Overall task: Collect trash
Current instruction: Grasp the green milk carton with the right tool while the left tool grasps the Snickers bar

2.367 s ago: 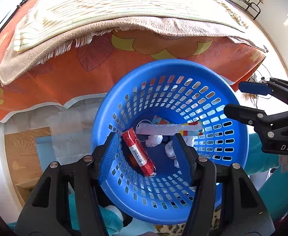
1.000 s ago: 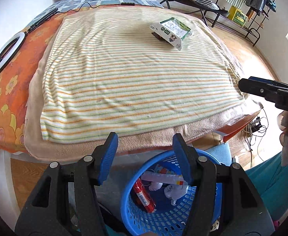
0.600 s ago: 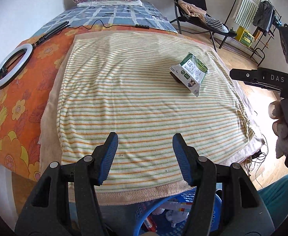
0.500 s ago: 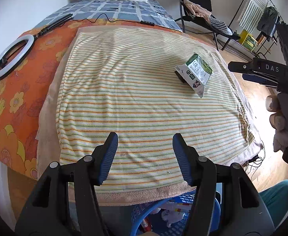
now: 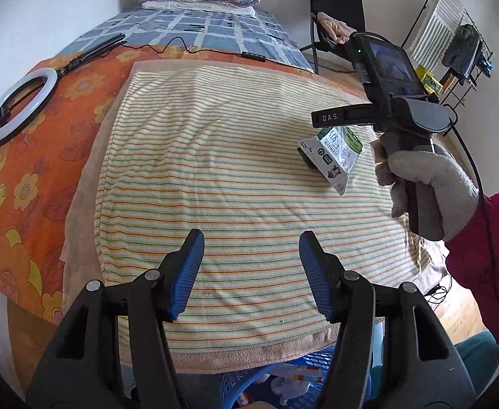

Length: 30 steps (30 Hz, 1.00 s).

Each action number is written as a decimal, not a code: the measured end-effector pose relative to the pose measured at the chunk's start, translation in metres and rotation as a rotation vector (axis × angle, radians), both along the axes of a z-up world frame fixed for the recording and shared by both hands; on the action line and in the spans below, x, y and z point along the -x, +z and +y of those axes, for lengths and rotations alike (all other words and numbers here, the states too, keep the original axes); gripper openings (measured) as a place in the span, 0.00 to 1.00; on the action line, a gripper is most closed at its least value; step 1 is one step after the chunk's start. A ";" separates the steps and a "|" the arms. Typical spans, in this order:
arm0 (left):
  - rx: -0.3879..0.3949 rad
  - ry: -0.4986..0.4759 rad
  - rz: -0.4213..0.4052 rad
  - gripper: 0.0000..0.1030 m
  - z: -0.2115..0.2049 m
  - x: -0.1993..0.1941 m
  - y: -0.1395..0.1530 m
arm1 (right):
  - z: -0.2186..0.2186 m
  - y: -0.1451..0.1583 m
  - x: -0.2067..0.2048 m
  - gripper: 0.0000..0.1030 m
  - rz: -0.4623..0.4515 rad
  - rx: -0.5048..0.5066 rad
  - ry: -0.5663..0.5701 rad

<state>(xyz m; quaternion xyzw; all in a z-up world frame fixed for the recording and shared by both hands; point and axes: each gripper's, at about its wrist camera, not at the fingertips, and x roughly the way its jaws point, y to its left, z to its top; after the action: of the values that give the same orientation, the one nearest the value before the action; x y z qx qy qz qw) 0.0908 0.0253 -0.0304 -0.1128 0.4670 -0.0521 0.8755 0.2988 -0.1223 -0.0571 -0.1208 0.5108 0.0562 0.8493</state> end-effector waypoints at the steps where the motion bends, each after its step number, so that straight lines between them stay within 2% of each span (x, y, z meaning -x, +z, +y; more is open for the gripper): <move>1: -0.001 -0.001 0.003 0.58 0.001 0.000 -0.001 | 0.003 -0.005 -0.004 0.73 0.002 0.032 0.003; 4: 0.018 -0.004 0.019 0.58 0.006 -0.001 -0.005 | 0.007 -0.016 -0.011 0.73 0.014 0.125 0.018; 9: 0.027 -0.010 0.029 0.58 0.007 0.002 -0.008 | -0.005 -0.022 -0.002 0.73 0.021 0.215 0.058; 13: 0.010 -0.022 0.030 0.58 0.002 0.004 -0.009 | -0.030 -0.027 0.015 0.73 0.059 0.208 0.061; 17: 0.006 -0.036 0.041 0.58 -0.006 -0.001 -0.014 | -0.062 -0.035 0.029 0.73 0.092 0.168 0.037; 23: 0.005 -0.128 0.059 0.58 -0.034 -0.035 -0.017 | -0.112 -0.039 0.038 0.73 0.121 0.120 -0.009; 28: -0.007 -0.243 0.060 0.58 -0.068 -0.083 -0.017 | -0.147 -0.024 0.042 0.73 0.137 -0.112 -0.036; 30: -0.022 -0.303 0.068 0.58 -0.084 -0.104 -0.020 | -0.157 -0.021 0.040 0.75 0.141 -0.168 -0.038</move>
<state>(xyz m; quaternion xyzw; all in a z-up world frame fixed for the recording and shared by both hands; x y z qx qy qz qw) 0.1944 -0.0589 -0.0506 -0.0332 0.5085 -0.1748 0.8425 0.2589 -0.2788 -0.0785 -0.0351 0.5652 0.0909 0.8192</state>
